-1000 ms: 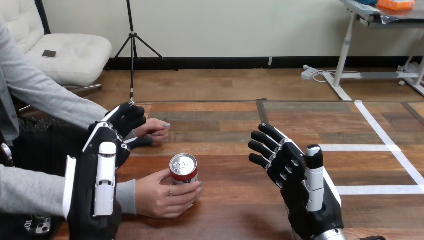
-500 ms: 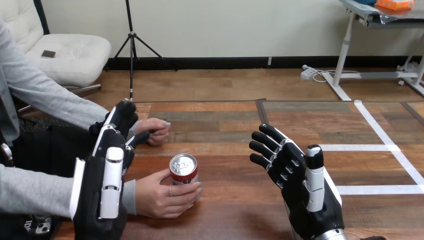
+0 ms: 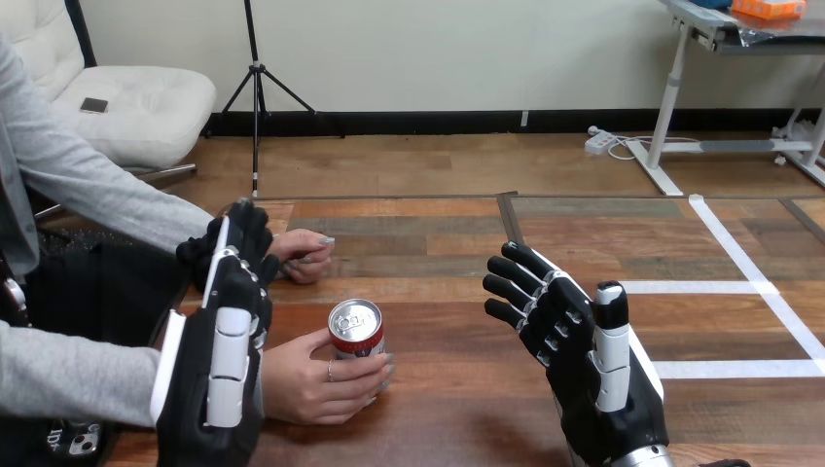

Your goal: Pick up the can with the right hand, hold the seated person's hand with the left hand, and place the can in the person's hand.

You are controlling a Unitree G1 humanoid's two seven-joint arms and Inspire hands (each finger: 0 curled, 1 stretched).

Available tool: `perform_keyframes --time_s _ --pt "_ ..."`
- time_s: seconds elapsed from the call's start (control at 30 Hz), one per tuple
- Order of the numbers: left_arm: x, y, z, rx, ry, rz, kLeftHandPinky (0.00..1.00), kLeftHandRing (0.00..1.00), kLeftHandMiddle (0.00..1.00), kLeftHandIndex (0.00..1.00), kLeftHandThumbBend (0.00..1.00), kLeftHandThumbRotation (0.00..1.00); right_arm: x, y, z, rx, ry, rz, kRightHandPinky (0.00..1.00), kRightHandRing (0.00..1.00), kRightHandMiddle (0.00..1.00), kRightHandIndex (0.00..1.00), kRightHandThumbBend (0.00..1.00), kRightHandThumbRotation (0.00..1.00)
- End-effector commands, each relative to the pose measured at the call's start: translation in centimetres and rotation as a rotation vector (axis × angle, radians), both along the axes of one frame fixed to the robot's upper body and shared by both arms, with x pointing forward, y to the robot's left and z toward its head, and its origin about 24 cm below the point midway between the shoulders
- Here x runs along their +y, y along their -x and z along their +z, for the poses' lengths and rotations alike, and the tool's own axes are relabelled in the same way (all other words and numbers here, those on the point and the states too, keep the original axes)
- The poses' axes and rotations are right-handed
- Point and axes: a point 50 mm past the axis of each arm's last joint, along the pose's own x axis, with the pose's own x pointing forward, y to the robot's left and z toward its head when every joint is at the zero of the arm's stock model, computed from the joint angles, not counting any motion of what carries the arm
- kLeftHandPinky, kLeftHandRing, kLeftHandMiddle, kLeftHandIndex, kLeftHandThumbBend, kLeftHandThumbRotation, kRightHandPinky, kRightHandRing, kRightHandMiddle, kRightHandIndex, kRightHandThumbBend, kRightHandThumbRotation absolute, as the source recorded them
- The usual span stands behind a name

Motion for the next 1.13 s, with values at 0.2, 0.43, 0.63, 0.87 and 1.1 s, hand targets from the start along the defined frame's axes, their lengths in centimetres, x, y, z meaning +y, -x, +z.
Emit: perform_keyframes --time_s 0.2,0.43,0.63,0.87,1.1 --pt "-0.52 0.20 1.03 -0.028 0.021 0.004 1.00 1.00 1.00 1.00 0.77 1.00 0.41 -1.08 2.09 -0.097 -0.007 0.010 0.85 0.86 0.86 0.85 0.91 1.00" --pt "-0.56 0.22 0.96 -0.026 0.029 0.009 1.00 1.00 1.00 1.00 0.74 1.00 0.36 -1.11 2.05 -0.095 -0.009 0.013 0.85 0.86 0.86 0.85 0.91 1.00" --pt "-0.57 0.12 0.90 -0.027 0.051 0.011 1.00 1.00 1.00 1.00 0.70 1.00 0.38 -1.13 2.03 -0.100 -0.011 0.007 0.84 0.86 0.85 0.85 0.90 1.00" --pt "-0.52 0.08 0.79 -0.023 0.074 0.012 1.00 1.00 1.00 1.00 0.68 1.00 0.39 -1.14 2.02 -0.103 -0.012 0.010 0.84 0.86 0.86 0.85 0.90 1.00" --pt "-0.38 0.08 0.71 -0.025 0.075 0.024 1.00 1.00 1.00 1.00 0.68 1.00 0.40 -1.13 2.01 -0.100 -0.007 0.010 0.84 0.86 0.85 0.85 0.90 1.00"
